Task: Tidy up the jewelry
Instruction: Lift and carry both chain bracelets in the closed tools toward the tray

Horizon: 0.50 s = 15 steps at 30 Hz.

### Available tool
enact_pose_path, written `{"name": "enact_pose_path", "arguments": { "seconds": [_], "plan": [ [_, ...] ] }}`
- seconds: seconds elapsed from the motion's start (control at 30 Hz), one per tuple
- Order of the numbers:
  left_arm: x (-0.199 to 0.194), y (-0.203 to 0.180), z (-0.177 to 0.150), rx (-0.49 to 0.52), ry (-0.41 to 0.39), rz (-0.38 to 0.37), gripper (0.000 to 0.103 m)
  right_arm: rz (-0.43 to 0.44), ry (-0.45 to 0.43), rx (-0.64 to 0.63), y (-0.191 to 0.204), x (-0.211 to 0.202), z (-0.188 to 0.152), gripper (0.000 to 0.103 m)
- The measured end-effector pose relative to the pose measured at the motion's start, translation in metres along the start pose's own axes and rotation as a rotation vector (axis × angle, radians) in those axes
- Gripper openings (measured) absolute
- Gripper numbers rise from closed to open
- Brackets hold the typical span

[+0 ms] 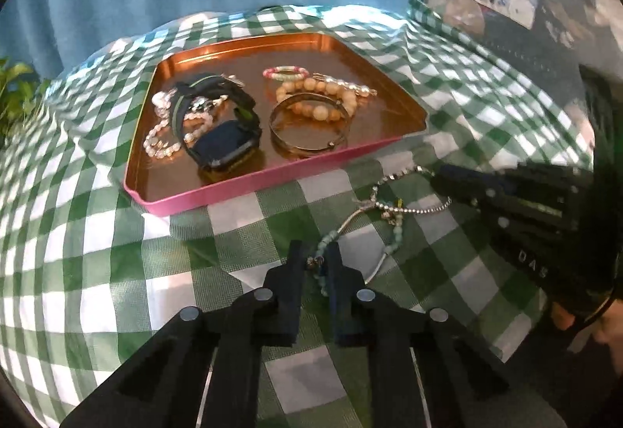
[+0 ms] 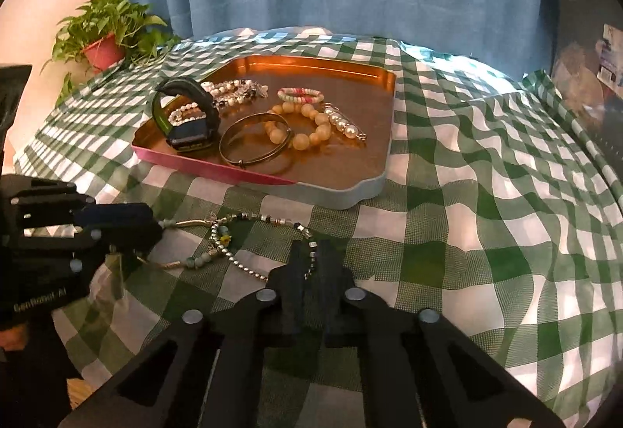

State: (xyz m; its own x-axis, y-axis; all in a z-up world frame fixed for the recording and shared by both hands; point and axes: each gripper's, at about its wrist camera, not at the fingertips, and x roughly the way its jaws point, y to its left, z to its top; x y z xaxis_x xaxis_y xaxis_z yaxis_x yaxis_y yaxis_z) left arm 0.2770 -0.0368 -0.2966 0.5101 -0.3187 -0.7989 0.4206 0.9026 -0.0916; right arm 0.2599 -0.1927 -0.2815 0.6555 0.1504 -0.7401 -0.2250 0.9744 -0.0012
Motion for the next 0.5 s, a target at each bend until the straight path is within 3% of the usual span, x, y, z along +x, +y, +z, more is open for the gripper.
{"name": "enact_pose_path", "arguments": {
  "seconds": [0.1,0.27,0.5],
  "plan": [
    [-0.005,0.016,-0.001,-0.059,-0.007,0.058,0.011,-0.004,0.008,-0.003,0.003,0.001,-0.001,0.003],
    [-0.023,0.054,-0.014,-0.2,-0.014,0.024,0.011,0.056,0.02,0.024,0.004,-0.014,-0.017,0.003],
    [-0.02,0.041,-0.018,-0.109,-0.006,0.024,0.018,0.073,0.019,0.032,0.003,-0.017,-0.021,0.003]
  ]
}}
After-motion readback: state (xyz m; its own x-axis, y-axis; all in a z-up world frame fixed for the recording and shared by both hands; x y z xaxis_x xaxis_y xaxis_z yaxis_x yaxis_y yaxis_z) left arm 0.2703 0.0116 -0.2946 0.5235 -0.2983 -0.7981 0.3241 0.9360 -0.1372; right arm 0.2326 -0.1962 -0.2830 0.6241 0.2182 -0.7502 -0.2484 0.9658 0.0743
